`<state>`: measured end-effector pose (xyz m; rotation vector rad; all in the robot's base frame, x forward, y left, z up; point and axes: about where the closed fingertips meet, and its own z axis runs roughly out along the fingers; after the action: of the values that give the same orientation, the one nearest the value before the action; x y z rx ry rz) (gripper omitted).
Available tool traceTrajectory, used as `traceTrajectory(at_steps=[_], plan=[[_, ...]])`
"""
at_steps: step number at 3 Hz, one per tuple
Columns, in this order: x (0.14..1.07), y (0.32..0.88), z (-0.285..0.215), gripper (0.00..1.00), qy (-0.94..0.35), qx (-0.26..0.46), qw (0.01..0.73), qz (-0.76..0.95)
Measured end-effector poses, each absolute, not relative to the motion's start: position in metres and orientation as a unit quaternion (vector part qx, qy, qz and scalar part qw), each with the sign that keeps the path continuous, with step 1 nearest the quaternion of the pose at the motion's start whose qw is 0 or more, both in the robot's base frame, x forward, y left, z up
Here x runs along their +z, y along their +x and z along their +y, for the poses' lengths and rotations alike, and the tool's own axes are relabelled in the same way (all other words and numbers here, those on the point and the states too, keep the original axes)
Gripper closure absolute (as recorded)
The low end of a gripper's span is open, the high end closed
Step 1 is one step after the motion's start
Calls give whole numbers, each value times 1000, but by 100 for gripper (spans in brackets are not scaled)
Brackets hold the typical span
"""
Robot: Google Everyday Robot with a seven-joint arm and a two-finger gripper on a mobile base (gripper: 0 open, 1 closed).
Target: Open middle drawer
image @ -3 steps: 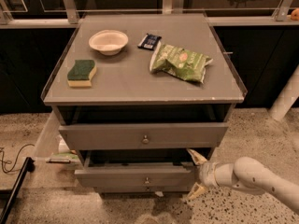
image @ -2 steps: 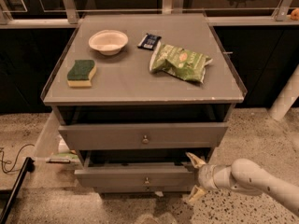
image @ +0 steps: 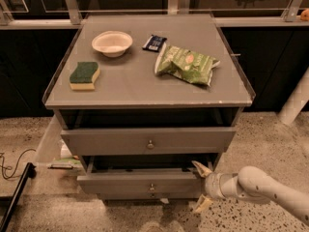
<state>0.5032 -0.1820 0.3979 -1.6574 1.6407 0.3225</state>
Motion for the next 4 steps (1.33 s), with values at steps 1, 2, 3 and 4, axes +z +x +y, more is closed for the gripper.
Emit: traceTrajectory(at_steps=[1,2,3,4], plan=[[398,503,-182,19,-650,127,384,644],[398,503,-182,42,-650,127,384,644],[398,503,-182,66,-650,127,384,643],[404,503,-182,89,-650,127,384,643]])
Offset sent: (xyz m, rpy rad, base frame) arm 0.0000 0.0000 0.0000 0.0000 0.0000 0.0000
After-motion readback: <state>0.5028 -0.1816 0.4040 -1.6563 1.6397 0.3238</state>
